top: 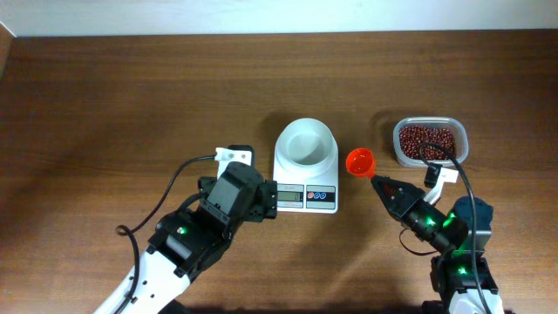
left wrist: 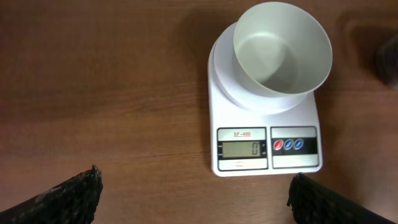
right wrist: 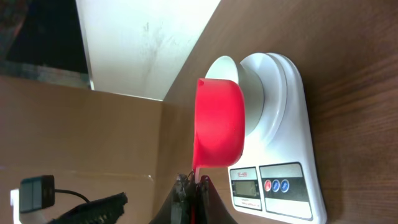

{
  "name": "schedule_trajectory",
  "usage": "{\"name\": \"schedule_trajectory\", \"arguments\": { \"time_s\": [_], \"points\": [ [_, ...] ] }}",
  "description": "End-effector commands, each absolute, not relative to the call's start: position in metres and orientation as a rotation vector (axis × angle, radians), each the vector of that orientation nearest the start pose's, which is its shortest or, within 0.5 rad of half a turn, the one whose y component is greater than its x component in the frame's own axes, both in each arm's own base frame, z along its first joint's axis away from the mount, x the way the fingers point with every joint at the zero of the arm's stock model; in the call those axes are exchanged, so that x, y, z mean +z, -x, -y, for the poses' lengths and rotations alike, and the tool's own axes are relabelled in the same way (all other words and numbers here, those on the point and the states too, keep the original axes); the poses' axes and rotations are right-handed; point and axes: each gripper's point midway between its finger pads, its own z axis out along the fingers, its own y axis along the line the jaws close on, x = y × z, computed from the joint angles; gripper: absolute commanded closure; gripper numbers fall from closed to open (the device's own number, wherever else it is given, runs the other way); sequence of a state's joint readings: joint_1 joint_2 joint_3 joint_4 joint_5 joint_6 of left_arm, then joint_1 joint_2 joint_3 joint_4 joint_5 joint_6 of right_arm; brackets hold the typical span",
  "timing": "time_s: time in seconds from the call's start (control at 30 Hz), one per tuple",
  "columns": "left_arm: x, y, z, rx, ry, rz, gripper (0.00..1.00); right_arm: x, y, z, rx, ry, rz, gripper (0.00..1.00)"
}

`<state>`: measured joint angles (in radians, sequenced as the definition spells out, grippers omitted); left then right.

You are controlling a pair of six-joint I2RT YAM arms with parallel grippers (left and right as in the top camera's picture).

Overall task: Scoop and weigh 50g on scale
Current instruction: 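Lift the left gripper off the scale and retract it left, then carry the held scoop with the right gripper toward the bean tub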

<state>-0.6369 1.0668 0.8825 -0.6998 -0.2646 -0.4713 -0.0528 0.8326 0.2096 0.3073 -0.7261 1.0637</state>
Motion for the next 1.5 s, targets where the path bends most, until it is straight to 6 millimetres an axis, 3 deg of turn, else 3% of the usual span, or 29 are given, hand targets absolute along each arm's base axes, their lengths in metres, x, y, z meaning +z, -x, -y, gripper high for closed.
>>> {"name": "schedule_trajectory", "arguments": {
  "time_s": [0.0, 0.1, 0.17, 0.23, 0.3, 0.4, 0.5, 0.6, 0.77, 0.87, 1.47],
  "points": [
    [0.181, -0.268, 0.142, -0.129, -0.298, -2.388, 0.01, 0.156, -0.274, -0.101, 1.385, -0.599, -1.952, 0.96],
    [0.198, -0.27, 0.155, -0.269, -0.446, -2.362, 0.01, 0.157, -0.27, -0.106, 1.417, -0.572, -1.964, 0.96],
    [0.218, -0.269, 0.157, -0.358, -0.656, -2.295, 0.01, 0.158, -0.268, -0.108, 1.433, -0.558, -1.97, 0.96],
    [0.234, -0.27, 0.147, -0.366, -0.69, -2.279, 0.01, 0.158, -0.267, -0.109, 1.439, -0.553, -1.972, 0.96],
    [0.247, -0.277, 0.128, -0.319, -0.612, -2.282, 0.01, 0.158, -0.267, -0.11, 1.444, -0.549, -1.974, 0.96],
    [0.241, -0.273, 0.124, -0.315, -0.608, -2.32, 0.01, 0.158, -0.266, -0.11, 1.447, -0.547, -1.975, 0.96],
    [0.24, -0.266, 0.133, -0.384, -0.653, -2.321, 0.01, 0.159, -0.265, -0.111, 1.453, -0.541, -1.978, 0.96],
    [0.239, -0.249, 0.148, -0.411, -0.994, -2.197, 0.01, 0.16, -0.26, -0.117, 1.497, -0.504, -1.993, 0.96],
    [0.246, -0.233, 0.144, -0.366, -1.192, -2.142, 0.01, 0.161, -0.258, -0.118, 1.506, -0.496, -1.996, 0.96],
    [0.253, -0.238, 0.146, -0.347, -1.193, -2.106, 0.01, 0.161, -0.258, -0.118, 1.506, -0.496, -1.996, 0.96],
    [0.254, -0.236, 0.148, -0.381, -1.17, -2.118, 0.01, 0.161, -0.258, -0.118, 1.506, -0.496, -1.996, 0.96]
  ]
}}
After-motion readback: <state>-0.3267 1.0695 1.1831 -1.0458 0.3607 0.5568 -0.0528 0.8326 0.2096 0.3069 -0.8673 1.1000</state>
